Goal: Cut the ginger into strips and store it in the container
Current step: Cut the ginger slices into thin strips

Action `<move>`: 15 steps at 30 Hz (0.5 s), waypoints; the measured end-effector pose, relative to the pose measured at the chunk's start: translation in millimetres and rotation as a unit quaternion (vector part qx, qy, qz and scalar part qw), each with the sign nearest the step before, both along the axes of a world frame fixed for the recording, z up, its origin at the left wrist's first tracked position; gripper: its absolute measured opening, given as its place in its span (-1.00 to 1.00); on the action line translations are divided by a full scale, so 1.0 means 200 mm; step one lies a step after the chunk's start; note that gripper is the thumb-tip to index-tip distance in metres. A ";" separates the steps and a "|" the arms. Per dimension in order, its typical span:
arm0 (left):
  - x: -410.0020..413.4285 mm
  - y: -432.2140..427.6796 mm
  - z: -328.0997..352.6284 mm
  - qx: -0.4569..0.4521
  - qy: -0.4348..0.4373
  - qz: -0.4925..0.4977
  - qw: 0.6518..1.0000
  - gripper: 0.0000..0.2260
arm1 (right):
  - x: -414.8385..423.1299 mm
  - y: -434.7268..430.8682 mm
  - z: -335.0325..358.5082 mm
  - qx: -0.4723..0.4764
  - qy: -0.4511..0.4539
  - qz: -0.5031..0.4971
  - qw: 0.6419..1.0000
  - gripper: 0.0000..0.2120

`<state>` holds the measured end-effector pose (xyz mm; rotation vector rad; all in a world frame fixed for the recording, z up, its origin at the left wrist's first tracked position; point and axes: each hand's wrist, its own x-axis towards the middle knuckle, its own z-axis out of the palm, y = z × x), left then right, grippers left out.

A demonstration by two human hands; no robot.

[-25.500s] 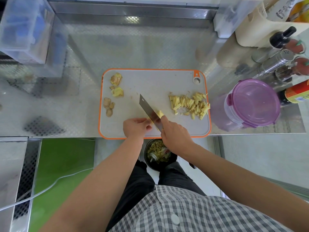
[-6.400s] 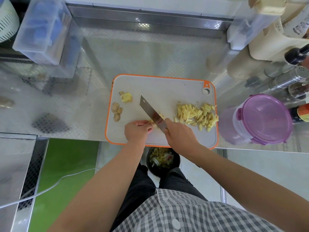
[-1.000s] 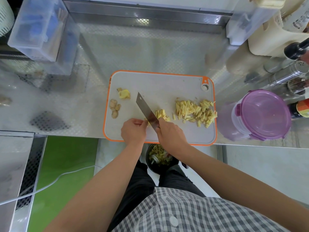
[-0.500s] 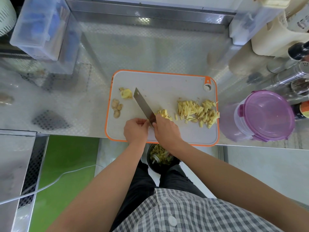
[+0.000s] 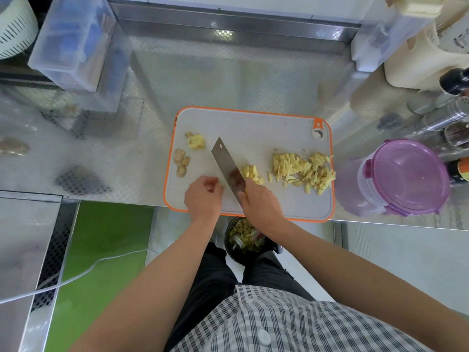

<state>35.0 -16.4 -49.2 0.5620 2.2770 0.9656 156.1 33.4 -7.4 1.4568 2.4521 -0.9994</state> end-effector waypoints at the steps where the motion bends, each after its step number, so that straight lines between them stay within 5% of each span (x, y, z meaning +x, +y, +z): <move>1: 0.00 0.00 0.00 0.001 -0.002 -0.002 1.000 -0.90 | 0.01 0.02 0.00 -0.001 -0.001 -0.014 1.000 -0.87; 6: 0.01 0.00 -0.01 0.039 -0.052 -0.003 0.998 -0.92 | 0.04 0.06 0.02 0.007 0.009 -0.045 0.999 -0.85; 15: -0.08 -0.06 0.01 -0.025 0.070 -0.019 0.997 -0.91 | 0.04 0.01 0.01 0.001 0.018 -0.022 1.000 -0.87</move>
